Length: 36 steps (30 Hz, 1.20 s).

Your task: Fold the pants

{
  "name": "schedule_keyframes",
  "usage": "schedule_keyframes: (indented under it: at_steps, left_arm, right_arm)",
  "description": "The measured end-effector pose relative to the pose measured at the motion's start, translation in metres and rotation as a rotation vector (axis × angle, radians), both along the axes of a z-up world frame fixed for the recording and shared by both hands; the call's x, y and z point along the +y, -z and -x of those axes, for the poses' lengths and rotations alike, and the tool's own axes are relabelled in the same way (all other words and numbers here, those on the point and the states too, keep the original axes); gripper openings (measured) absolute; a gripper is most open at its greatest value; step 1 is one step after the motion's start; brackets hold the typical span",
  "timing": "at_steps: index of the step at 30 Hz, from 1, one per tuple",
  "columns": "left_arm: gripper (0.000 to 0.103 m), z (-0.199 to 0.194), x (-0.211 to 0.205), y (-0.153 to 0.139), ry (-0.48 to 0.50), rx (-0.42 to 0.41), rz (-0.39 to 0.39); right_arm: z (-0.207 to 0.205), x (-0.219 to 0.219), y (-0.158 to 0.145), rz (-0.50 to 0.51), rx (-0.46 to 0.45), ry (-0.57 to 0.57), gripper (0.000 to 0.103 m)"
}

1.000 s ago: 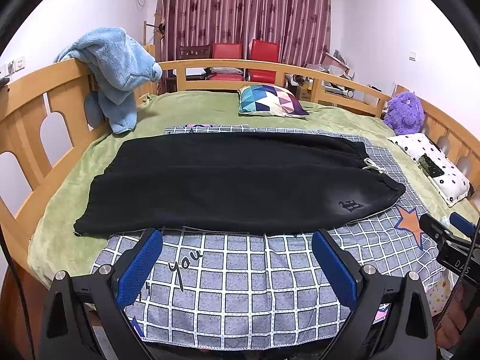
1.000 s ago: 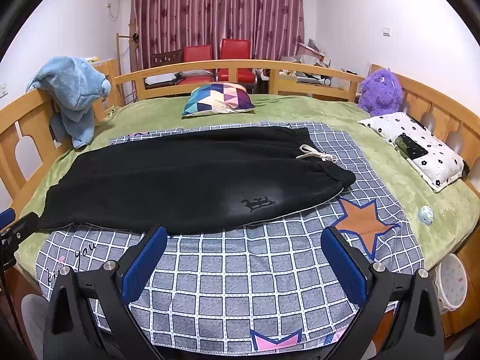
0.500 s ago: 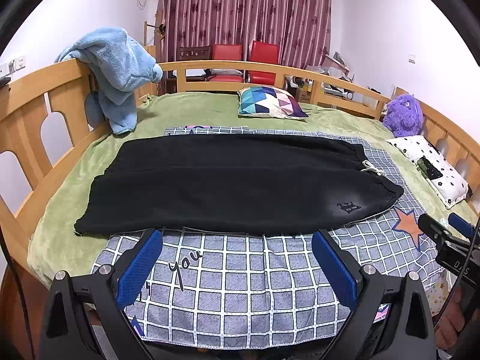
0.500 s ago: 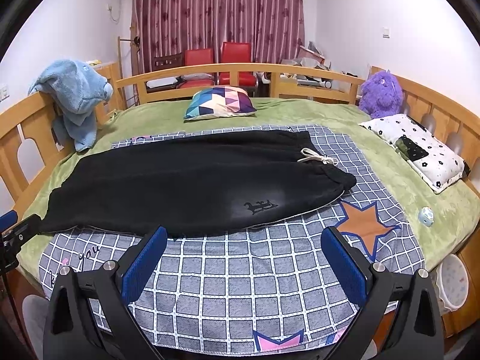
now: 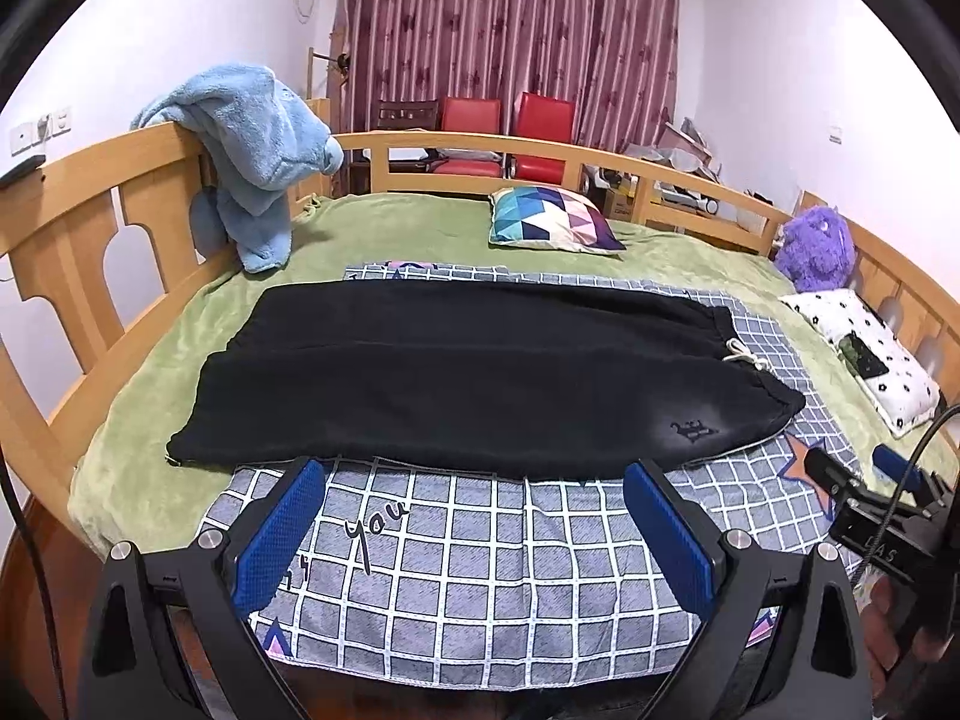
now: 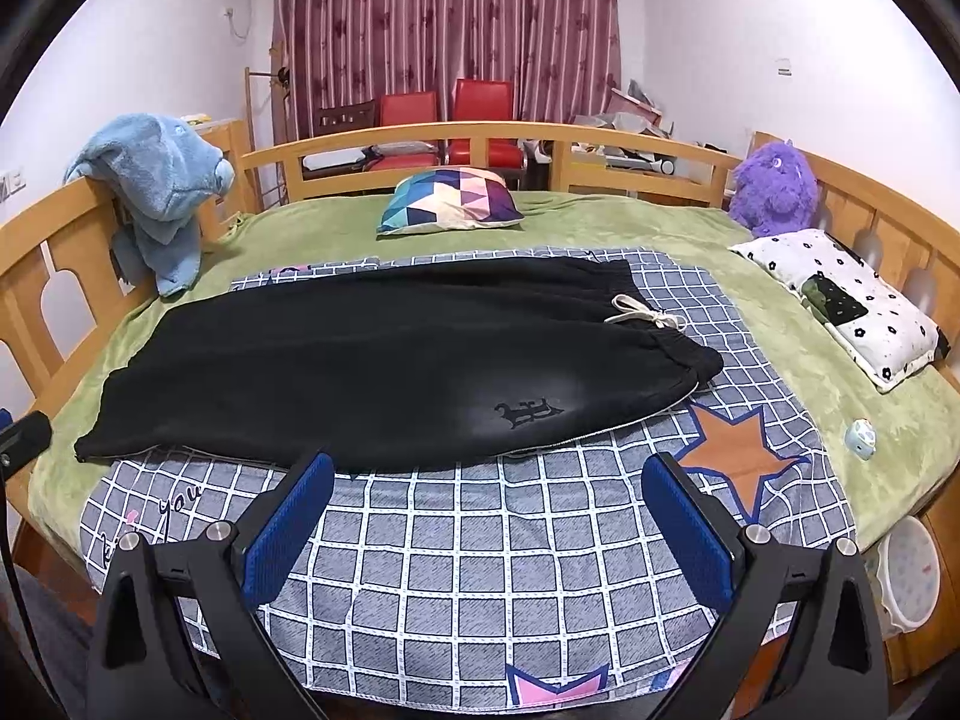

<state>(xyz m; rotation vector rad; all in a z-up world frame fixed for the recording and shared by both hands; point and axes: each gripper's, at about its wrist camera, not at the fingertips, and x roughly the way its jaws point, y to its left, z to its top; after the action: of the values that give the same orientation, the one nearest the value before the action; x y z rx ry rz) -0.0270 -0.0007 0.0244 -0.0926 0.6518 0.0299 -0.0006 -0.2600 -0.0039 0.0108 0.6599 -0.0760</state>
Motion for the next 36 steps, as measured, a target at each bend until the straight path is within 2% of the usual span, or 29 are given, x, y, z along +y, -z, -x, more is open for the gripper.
schedule_keyframes:
  at_steps: [6, 9, 16, 21, 24, 32, 36]
  left_arm:
    - [0.101, -0.005, -0.001, -0.010, -0.026, -0.007, 0.032]
    - [0.101, -0.011, 0.000, -0.010, -0.040, 0.007, 0.051]
    - [0.101, -0.026, -0.009, -0.021, -0.025, -0.004, 0.023]
    - [0.101, -0.034, -0.021, -0.031, -0.032, -0.021, -0.052]
    - [0.101, -0.045, -0.025, -0.033, 0.005, 0.002, -0.022]
    - [0.101, -0.061, -0.024, -0.019, 0.041, 0.018, -0.045]
    - [0.101, -0.062, -0.004, -0.004, -0.011, 0.007, -0.011]
  right_arm:
    - [-0.007, -0.008, -0.001, 0.001, 0.004, -0.016, 0.101]
    - [-0.013, -0.011, 0.001, -0.022, 0.036, -0.040, 0.101]
    - [-0.015, -0.003, -0.006, 0.005, 0.014, -0.075, 0.101]
    - [-0.017, -0.006, -0.015, -0.038, -0.008, -0.082, 0.101]
    - [-0.020, -0.008, -0.019, -0.027, -0.017, -0.069, 0.101]
    - [-0.031, -0.014, -0.017, -0.068, -0.032, -0.078, 0.099]
    - [-0.032, -0.020, -0.005, -0.081, -0.013, -0.056, 0.098]
